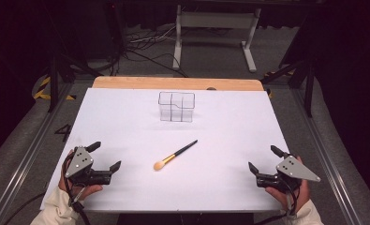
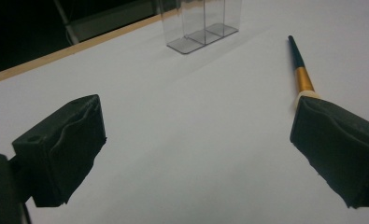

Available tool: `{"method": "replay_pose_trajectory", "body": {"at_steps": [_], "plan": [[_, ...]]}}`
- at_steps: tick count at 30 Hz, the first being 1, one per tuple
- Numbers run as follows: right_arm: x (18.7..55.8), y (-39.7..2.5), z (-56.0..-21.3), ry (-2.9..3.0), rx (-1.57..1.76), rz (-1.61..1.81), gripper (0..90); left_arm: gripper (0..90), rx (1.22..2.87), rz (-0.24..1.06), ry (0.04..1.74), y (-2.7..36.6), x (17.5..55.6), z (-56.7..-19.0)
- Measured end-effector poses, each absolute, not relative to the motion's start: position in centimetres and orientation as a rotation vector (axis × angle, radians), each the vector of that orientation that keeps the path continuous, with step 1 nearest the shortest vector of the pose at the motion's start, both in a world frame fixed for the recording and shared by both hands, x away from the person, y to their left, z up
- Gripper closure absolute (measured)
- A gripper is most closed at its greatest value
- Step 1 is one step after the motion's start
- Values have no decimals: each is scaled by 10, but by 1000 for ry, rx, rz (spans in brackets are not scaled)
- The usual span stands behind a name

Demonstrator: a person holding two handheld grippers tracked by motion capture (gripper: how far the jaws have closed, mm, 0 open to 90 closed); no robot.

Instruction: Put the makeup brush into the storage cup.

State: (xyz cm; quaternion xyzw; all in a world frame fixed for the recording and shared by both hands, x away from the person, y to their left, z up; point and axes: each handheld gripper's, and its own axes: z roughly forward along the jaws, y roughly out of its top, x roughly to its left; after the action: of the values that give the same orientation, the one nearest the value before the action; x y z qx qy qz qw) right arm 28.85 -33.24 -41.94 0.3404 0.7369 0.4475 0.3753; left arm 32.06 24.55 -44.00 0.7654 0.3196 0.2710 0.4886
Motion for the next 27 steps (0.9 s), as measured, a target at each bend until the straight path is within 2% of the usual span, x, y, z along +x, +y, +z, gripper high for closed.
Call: {"method": "replay_pose_trajectory", "body": {"at_steps": [12,20,27], "plan": [[288,-329,-420,1910,871,1115,67,37,1875,646,787,241,320,-437],[291,-326,-426,1953,874,1075,70,55,2048,582,816,226,332,-420],[293,-325,-429,1983,881,1049,70,66,2178,505,791,195,346,-402]]}}
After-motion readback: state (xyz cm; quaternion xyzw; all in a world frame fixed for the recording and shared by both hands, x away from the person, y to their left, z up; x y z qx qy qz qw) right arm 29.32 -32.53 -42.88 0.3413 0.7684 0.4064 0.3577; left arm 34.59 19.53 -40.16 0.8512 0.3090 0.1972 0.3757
